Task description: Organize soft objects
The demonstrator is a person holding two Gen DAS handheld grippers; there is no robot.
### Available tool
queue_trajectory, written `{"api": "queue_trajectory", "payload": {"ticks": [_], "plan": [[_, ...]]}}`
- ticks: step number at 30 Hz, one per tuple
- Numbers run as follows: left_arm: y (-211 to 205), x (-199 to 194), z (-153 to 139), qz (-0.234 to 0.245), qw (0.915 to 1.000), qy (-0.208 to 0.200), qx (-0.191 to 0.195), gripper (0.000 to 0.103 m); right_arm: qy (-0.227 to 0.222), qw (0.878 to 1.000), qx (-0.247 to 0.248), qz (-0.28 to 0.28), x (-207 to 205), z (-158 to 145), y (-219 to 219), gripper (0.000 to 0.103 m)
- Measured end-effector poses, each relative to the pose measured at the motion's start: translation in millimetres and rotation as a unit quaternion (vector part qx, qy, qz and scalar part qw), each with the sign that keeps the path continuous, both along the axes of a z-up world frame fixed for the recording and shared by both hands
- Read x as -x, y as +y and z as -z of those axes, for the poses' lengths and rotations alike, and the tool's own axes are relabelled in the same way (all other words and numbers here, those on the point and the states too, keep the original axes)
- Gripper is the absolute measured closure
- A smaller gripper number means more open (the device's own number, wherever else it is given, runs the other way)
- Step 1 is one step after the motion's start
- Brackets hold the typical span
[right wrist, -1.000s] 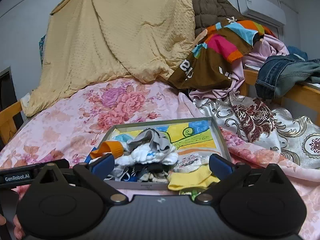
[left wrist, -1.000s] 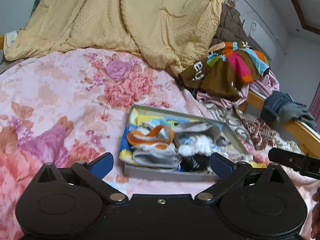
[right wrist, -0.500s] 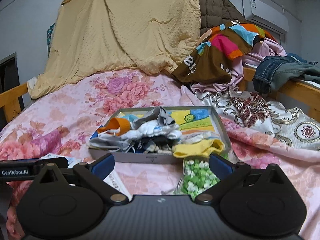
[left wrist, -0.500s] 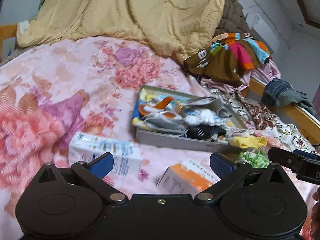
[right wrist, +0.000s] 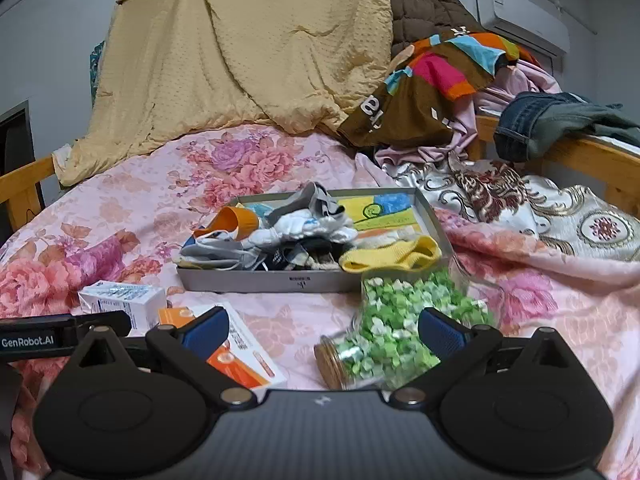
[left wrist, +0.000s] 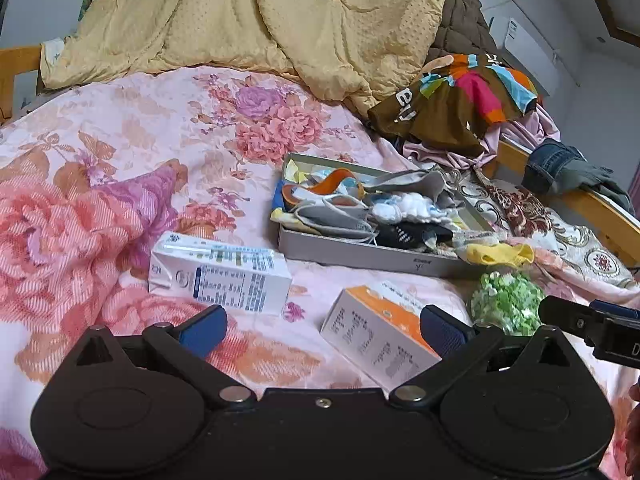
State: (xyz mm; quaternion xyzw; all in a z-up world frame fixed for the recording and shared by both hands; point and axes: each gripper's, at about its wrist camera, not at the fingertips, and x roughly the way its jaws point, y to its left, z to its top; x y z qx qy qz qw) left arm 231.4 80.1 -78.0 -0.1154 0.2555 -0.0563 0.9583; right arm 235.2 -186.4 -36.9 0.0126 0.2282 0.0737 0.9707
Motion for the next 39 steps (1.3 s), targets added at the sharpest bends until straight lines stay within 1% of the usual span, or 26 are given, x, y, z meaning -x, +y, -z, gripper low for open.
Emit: {"api": "queue_trajectory", "payload": {"ticks": [8, 13, 19, 39], "plan": [[1.5, 13.4, 13.0, -0.002, 0.9997, 0.021, -0.009, 0.001, -0.007, 1.0, -0.003, -0.009, 14.6, 11.3, -0.1, 0.0], [3.3, 19.0, 14.8, -0.002, 0.9998, 0.019, -0.006, 0.001, -0.001, 1.0, -0.006, -0.008, 21.1, 19.2, 0.4, 0.0], [3.5, 22.6, 15.4, -0.006, 0.9996, 0.022, -0.014, 0.001, 0.013, 1.0, -0.008, -0.003, 25.7, 29.1, 0.2, 0.0], [3.8, 28.9, 12.8, -0.02, 0.9991, 0.023, -0.028, 0.001, 0.017, 1.0, -0.018, -0.013, 24.6, 35.1, 2.3, 0.0]]}}
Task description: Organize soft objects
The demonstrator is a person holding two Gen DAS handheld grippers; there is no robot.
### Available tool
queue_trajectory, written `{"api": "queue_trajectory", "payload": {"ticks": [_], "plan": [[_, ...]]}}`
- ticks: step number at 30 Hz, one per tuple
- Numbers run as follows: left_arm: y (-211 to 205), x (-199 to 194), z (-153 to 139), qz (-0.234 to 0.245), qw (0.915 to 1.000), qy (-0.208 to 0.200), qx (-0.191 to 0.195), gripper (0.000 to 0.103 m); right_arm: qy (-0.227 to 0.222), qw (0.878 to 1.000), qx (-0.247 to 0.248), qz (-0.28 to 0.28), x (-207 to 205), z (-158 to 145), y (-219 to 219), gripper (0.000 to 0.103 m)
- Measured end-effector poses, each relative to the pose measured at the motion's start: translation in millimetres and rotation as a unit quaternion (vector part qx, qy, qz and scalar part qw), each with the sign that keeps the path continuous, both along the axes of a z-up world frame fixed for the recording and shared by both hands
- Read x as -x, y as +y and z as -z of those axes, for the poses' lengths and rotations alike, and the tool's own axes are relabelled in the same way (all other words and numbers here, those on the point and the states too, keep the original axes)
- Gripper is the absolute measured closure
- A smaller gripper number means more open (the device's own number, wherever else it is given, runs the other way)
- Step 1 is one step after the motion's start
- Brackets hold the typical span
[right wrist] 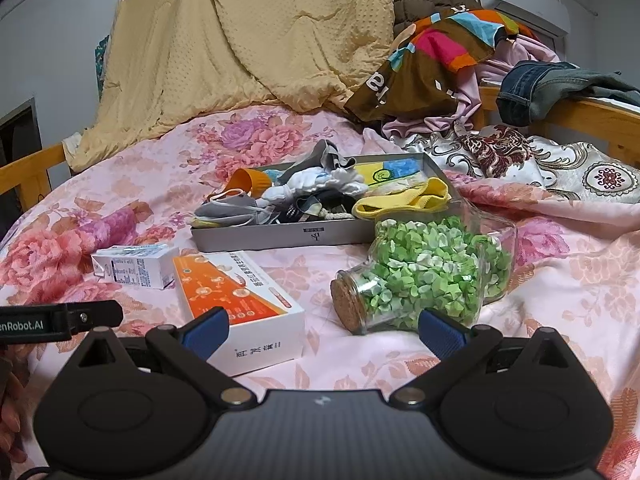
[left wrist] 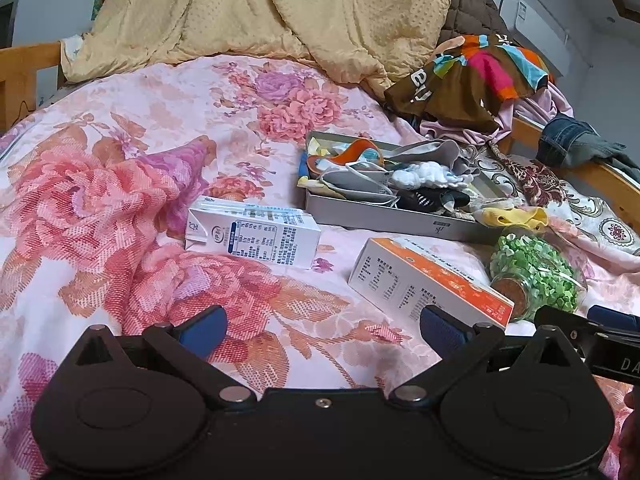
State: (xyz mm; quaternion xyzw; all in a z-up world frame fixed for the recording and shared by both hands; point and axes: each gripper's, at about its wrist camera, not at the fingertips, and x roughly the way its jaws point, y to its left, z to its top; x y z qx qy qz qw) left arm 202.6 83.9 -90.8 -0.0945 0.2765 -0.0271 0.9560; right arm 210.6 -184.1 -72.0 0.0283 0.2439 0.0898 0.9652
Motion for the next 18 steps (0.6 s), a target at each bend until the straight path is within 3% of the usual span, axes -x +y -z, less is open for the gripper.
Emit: {"api": "queue_trajectory", "payload": {"ticks": [18], "plan": [[-0.8, 3.2, -1.3, -0.002, 1.0, -0.004, -0.004, 0.001, -0.003, 1.0, 0.003, -0.005, -0.3, 1.0, 2.4, 0.0]]}}
